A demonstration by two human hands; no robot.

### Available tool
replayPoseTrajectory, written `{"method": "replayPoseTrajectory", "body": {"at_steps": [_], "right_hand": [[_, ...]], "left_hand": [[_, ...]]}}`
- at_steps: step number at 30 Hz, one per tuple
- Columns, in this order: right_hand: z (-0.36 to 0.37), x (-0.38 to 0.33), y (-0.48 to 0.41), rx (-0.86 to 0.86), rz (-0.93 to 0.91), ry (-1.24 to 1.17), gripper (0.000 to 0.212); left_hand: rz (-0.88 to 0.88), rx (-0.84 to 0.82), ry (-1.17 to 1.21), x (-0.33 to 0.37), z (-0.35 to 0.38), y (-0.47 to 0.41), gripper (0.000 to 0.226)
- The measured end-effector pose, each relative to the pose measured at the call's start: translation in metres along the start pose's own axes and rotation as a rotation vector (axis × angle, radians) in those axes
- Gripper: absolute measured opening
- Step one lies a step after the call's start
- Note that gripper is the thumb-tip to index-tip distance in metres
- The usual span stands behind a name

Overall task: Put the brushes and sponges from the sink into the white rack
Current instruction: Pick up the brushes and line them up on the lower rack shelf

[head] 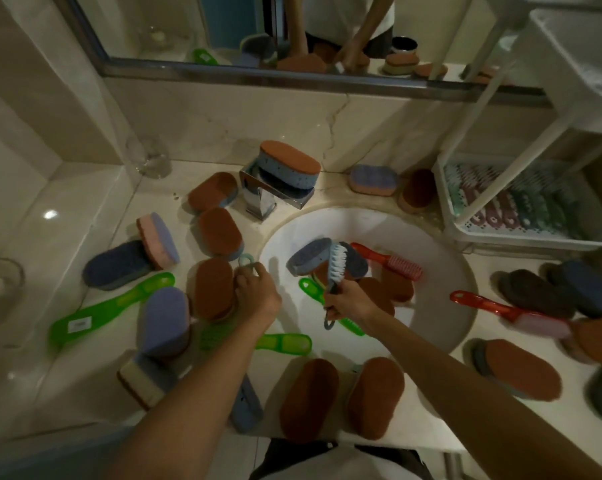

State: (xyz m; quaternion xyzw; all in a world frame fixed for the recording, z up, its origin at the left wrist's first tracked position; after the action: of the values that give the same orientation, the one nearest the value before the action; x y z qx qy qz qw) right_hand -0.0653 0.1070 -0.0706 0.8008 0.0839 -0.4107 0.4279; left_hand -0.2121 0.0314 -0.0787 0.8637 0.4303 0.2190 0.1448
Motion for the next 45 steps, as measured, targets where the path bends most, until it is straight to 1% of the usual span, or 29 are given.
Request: {"method": "replayPoseTrajectory", "body": {"at_steps": [1,3,6,9,12,15,20,22,23,25,27,29,32,35,38,42,45], "right_hand": [[-0.003,0.002,0.001,0.009,0.003,0.01,0.028],[-0.01,0.005,0.001,0.027,0.005,0.045,0.029],[-0.024,0.013,0.003,0.06,0.006,0.121,0.03],[-0.04,0.018,0.009,0.111,0.024,0.172,0.028],[-0.058,0.017,0.018,0.19,0.001,0.225,0.014],[-0.083,0.015,0.027,0.275,-0.061,0.281,0.013],[-0.135,0.021,0.057,0.407,-0.187,0.193,0.004],[-0.16,0.027,0.07,0.485,-0.206,0.186,0.026],[-0.173,0.033,0.074,0.532,-0.194,0.193,0.033],[-0.2,0.045,0.082,0.62,-0.155,0.22,0.037],[-0.228,0.057,0.087,0.681,-0.13,0.263,0.039],[-0.258,0.064,0.089,0.698,-0.125,0.317,0.041],[-0.305,0.067,0.078,0.708,-0.131,0.549,0.041],[-0.338,0.059,0.057,0.632,-0.122,0.772,0.04],[-0.354,0.048,0.032,0.549,-0.152,0.963,0.043],[-0.355,0.035,-0.003,0.424,-0.161,1.181,0.04],[-0.343,0.032,-0.022,0.342,-0.194,1.268,0.041]], "left_hand": [[0.039,0.052,-0.067,-0.001,0.002,-0.001,0.066],[0.104,0.15,-0.126,-0.004,0.003,-0.004,0.059],[0.152,0.206,-0.139,-0.008,0.0,-0.009,0.045],[0.1,0.186,-0.007,-0.007,-0.008,-0.012,0.028],[0.141,0.224,0.093,0.01,-0.016,-0.003,0.029],[0.32,0.178,0.265,0.048,-0.019,0.011,0.027],[0.617,0.102,0.204,0.133,-0.012,0.052,0.03],[0.732,0.095,0.146,0.168,-0.006,0.07,0.029],[0.781,0.088,0.123,0.185,-0.003,0.078,0.029],[0.836,0.056,0.101,0.216,0.002,0.092,0.03],[0.847,0.017,0.081,0.245,0.007,0.102,0.032],[0.832,-0.021,0.082,0.268,0.013,0.108,0.033],[0.81,-0.044,0.079,0.297,0.021,0.113,0.029],[0.744,-0.045,0.078,0.319,0.026,0.112,0.026],[0.682,-0.055,0.071,0.332,0.029,0.109,0.023],[0.61,-0.018,0.031,0.337,0.035,0.107,0.027],[0.571,0.032,0.055,0.331,0.038,0.103,0.026]]}}
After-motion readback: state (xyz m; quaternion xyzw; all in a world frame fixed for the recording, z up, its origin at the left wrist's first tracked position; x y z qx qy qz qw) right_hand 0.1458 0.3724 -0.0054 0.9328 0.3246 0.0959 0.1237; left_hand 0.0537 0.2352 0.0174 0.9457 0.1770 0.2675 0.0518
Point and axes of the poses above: each hand's wrist, its own y-axis away from the middle knuckle, its own z-axis out of the palm, x = y × z, the point moved 2 cm from there along -y, towards the middle knuckle, and after that the axes turned 4 degrees about y, right-handed, at the moved point
